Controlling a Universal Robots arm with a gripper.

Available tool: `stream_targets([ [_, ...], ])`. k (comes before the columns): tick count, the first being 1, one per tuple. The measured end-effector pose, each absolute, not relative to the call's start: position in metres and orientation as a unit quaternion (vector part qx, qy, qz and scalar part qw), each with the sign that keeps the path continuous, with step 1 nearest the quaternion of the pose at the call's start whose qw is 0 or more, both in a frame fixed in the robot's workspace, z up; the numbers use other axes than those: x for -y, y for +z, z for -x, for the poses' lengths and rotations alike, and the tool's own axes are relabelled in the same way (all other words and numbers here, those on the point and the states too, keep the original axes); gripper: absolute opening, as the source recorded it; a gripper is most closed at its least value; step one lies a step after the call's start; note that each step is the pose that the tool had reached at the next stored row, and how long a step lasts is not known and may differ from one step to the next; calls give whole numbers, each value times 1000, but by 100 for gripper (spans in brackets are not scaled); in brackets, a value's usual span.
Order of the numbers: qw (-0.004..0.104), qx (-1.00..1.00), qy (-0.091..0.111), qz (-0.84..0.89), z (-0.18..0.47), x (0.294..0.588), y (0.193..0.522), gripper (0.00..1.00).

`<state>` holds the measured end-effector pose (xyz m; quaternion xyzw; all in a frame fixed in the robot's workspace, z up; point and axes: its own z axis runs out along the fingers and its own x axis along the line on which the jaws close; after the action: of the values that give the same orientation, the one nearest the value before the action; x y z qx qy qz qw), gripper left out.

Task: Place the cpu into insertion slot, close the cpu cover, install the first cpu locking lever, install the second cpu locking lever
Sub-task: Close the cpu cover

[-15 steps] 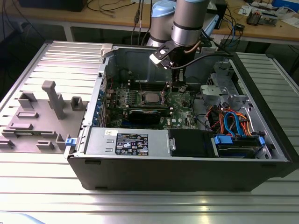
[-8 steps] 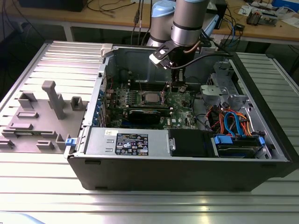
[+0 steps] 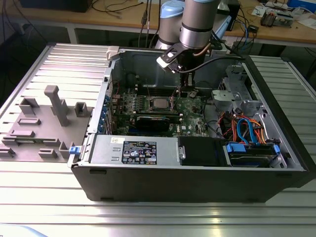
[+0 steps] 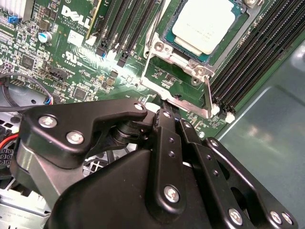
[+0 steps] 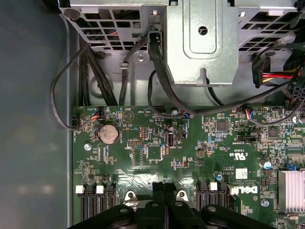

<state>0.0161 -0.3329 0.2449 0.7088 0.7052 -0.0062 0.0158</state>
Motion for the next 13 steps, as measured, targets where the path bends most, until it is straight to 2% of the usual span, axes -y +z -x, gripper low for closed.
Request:
stream_targets([
  [13,16,-705,-6,-709,-11,333,245,11],
])
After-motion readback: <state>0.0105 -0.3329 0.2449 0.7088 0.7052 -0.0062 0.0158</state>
